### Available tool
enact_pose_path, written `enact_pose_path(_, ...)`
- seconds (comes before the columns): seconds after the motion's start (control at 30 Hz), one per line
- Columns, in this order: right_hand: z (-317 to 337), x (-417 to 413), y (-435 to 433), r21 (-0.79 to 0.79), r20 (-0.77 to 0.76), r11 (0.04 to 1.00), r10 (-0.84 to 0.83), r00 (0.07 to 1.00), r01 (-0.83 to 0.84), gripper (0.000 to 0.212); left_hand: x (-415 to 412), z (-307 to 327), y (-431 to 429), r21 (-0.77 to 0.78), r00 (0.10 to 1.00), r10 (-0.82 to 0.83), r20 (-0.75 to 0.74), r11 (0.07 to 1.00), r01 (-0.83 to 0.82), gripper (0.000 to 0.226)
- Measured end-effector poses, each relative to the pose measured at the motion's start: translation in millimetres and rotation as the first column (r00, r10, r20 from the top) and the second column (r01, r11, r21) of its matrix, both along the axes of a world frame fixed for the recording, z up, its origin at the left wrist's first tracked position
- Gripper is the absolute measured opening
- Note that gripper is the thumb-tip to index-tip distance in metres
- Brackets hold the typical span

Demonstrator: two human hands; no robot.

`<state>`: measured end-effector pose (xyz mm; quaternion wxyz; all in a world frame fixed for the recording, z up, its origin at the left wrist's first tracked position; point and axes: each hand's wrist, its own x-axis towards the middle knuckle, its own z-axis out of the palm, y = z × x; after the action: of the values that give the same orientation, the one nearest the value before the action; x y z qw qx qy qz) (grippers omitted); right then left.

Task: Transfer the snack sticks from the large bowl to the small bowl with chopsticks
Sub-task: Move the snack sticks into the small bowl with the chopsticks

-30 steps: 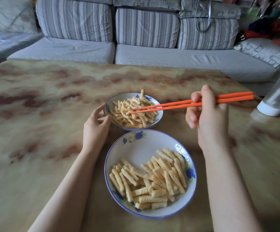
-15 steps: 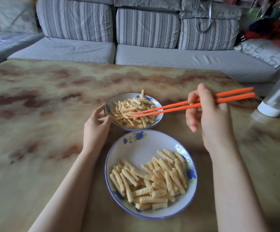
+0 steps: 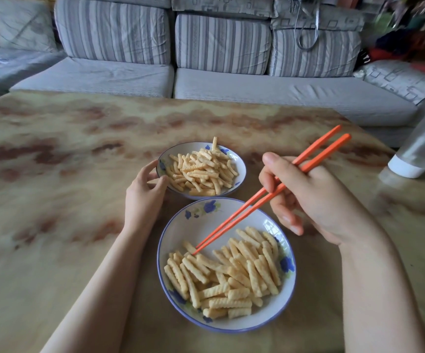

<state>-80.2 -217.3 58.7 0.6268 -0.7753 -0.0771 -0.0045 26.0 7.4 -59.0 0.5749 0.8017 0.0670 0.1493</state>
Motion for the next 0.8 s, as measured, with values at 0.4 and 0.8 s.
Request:
enact_pose_path(0.4, -2, 9, -2, 0.202, 0.149, 0.940, -0.306, 0.940, 0.274, 0.045, -2, 1, -1, -0.010, 1.000, -0.006, -0.005, 1.000, 0.005, 0.041)
enact_pose_path(0.8, -27, 37, 7, 0.381, 0.140, 0.766, -0.601, 0.787, 0.517, 0.042, -1, 0, -1, -0.015, 1.000, -0.008, -0.005, 1.000, 0.008, 0.043)
